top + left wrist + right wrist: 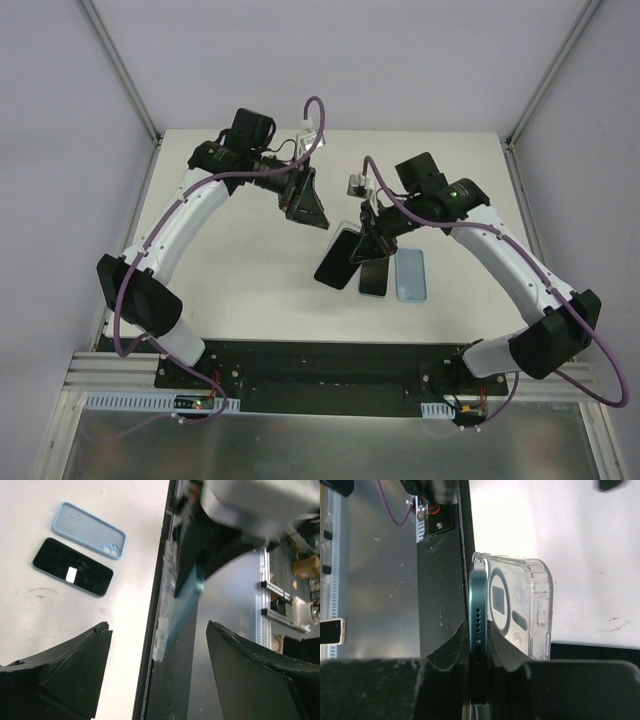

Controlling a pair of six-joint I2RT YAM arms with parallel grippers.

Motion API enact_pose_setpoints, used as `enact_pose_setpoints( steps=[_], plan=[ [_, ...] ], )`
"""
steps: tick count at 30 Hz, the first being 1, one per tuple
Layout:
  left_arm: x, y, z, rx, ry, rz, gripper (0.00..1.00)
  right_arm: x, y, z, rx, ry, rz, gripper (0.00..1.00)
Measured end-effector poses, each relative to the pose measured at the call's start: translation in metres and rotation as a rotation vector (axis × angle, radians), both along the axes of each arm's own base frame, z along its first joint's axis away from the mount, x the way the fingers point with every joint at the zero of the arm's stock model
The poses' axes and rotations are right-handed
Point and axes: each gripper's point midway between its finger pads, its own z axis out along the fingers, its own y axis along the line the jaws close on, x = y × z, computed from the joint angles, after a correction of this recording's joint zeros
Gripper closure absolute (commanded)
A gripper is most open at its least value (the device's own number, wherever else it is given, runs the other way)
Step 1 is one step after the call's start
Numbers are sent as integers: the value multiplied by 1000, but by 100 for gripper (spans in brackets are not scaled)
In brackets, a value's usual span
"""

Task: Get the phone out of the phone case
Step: Remove the phone case from the phone.

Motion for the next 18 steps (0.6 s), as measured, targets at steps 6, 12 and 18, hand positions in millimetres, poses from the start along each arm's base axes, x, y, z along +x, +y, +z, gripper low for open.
enact_pose_setpoints(
  steps=[6, 12, 18],
  plan=[
    [18, -12, 2, 1, 131, 96, 24, -13, 2, 13, -38, -103, 80, 100],
    [26, -18, -12, 10, 257, 155, 24, -10, -1, 29, -45, -183, 87, 100],
    [27, -21, -18, -6, 289, 162, 24, -9, -6, 25, -77, -187, 78, 100]
  ],
)
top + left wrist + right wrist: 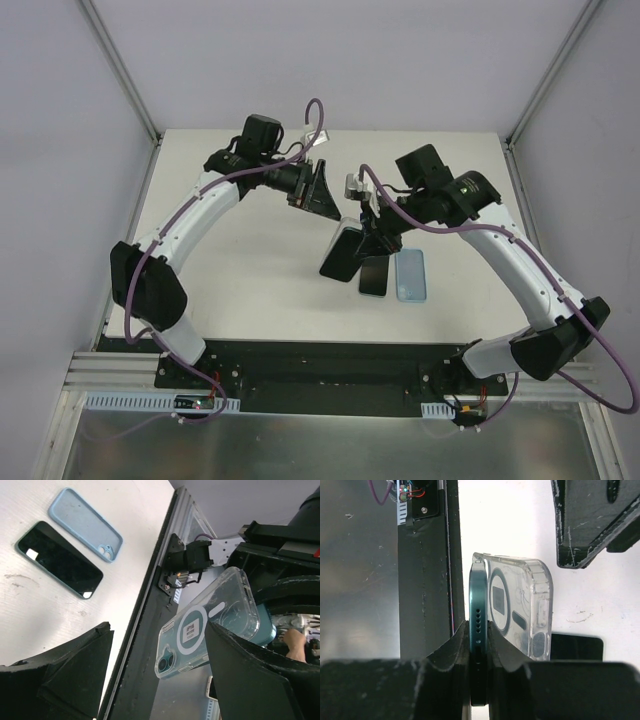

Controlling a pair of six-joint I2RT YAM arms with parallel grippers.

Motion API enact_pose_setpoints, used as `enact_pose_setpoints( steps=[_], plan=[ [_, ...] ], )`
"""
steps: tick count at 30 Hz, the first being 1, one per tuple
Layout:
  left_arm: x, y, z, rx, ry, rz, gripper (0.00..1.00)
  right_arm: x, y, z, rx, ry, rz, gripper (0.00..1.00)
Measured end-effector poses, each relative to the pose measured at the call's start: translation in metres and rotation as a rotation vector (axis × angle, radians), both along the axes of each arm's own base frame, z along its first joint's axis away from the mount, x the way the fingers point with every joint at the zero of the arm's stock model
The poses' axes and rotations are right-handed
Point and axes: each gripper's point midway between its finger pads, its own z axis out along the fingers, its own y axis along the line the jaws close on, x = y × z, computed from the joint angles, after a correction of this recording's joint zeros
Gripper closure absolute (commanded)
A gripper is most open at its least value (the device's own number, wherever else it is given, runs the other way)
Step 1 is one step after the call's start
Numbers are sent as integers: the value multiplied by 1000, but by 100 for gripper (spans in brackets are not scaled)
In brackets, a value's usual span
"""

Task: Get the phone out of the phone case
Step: Remove the phone case from the phone.

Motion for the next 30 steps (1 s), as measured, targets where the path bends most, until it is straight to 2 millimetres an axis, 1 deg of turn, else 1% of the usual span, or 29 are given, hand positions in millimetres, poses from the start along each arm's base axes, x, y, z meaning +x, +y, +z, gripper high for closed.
enact_pose_setpoints(
  steps=[2, 5, 10, 13, 18, 26, 30],
  plan=[
    [1, 1, -2, 6, -13, 13, 24, 1, -1, -1, -5, -5, -4, 100],
    [3, 6, 2, 6, -50, 31, 24, 2, -1, -1, -9, -9, -7, 100],
    [5, 19, 21, -21, -158, 48, 24, 2, -1, -6, -14, -1, -9, 100],
    [-1, 22, 27, -44, -195, 23, 24, 2, -1, -7, -17, 6, -11, 100],
    [-6, 21, 25, -58, -204, -7, 25, 3, 0, -7, -11, 6, -14, 100],
    [-16, 11, 24, -60, -205, -44, 25, 5, 4, -11, -14, 29, -16, 100],
    [-18, 9, 24, -62, -208, -51, 26, 6, 5, -10, -10, 32, -19, 100]
  ],
)
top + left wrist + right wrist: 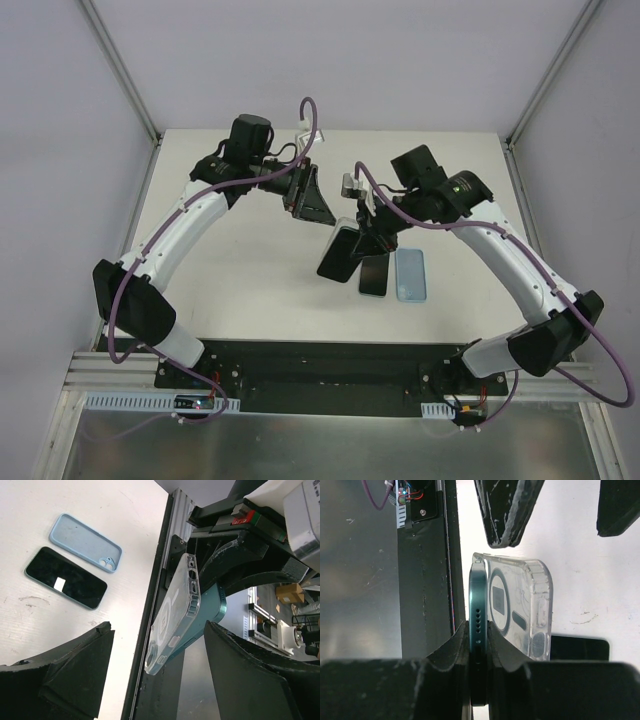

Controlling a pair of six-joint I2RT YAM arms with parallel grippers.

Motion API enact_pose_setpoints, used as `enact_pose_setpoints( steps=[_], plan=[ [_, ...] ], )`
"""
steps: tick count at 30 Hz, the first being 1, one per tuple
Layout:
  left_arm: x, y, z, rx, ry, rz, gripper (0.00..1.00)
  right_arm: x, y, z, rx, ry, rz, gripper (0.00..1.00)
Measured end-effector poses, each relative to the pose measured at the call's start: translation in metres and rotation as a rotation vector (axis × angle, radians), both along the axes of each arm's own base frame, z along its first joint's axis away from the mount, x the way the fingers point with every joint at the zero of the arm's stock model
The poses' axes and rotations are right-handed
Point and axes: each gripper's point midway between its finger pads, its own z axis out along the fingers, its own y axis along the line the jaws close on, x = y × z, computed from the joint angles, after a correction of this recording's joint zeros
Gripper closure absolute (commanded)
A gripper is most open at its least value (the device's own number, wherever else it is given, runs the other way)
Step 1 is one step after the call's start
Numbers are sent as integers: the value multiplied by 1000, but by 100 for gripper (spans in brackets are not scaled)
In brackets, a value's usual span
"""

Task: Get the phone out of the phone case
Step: Remove the phone case from the phone.

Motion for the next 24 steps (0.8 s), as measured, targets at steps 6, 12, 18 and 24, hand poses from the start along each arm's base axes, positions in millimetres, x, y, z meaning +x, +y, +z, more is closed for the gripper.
enact_pose_setpoints(
  steps=[6, 12, 18, 24],
  plan=[
    [-1, -3, 0, 1, -8, -2, 27, 0, 2, 1, 11, 5, 0, 100],
    [-5, -12, -3, 2, -16, -25, 28, -1, 3, 2, 14, 14, 0, 100],
    [-7, -18, -8, 15, -19, -33, 30, -1, 4, 2, 19, 19, 1, 100],
    [-6, -22, -14, 22, -19, -43, 33, -1, 4, 3, 20, 25, -4, 100]
  ],
)
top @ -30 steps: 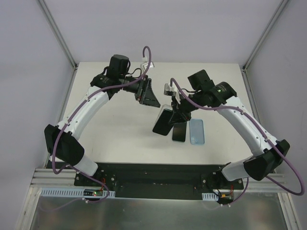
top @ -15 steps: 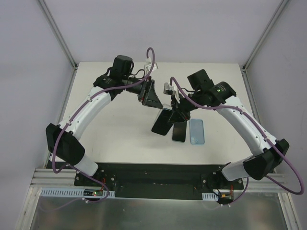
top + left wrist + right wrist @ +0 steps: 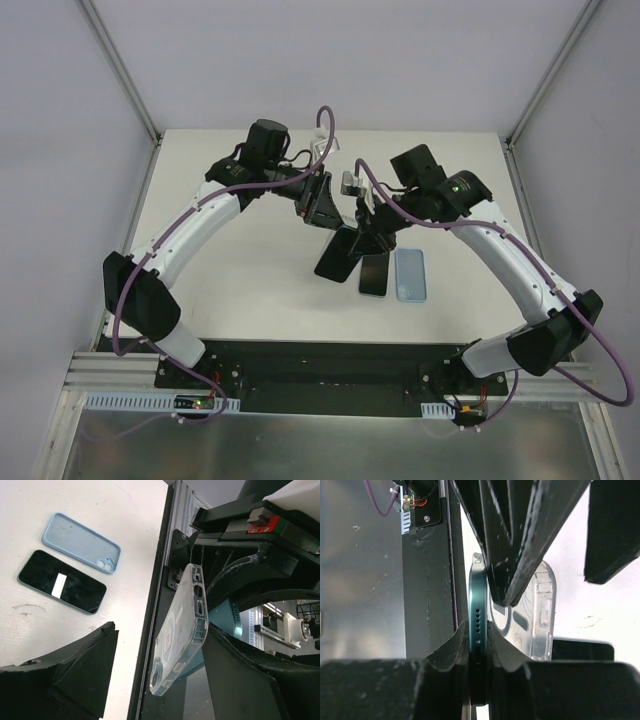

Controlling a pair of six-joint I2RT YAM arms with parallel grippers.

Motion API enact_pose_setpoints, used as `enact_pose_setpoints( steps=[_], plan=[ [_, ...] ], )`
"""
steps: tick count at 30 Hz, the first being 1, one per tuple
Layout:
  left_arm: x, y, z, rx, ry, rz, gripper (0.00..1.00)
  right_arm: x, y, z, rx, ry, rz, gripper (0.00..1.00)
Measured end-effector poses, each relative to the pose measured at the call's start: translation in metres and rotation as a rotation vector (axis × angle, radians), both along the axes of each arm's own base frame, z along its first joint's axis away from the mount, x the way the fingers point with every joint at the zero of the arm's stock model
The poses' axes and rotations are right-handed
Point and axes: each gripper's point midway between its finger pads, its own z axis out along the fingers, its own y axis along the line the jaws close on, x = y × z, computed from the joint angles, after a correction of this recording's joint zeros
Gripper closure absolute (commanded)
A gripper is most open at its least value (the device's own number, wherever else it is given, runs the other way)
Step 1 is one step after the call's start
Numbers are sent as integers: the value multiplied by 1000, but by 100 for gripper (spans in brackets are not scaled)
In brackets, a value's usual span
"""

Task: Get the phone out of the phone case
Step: Remove the phone case from the phone, then place the phone case at the center of the board.

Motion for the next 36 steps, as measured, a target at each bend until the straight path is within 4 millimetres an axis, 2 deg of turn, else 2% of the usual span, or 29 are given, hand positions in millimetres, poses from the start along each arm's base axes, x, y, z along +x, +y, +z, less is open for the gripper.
enact_pose_setpoints(
  steps=[2, 7, 11, 17, 23, 28, 36],
  plan=[
    [-1, -2, -3, 4, -2, -7, 39, 2, 1, 1, 3, -1, -8, 100],
    [-9, -7, -16, 19, 7, -31, 69, 5, 3, 1, 9, 11, -31, 100],
    [-7, -9, -31, 38, 35, -36, 100, 9, 3, -2, 16, 22, -51, 100],
    [10, 3, -49, 63, 70, 16, 100, 9, 0, -6, 41, 85, -65, 100],
    [44, 40, -72, 94, 115, 153, 100, 10, -3, -7, 71, 147, -85, 100],
    [59, 78, -115, 162, 209, 281, 100, 13, -6, -16, 78, 183, -107, 100],
    [58, 120, -180, 278, 396, 391, 100, 17, -7, -19, 83, 196, -123, 100]
  ],
)
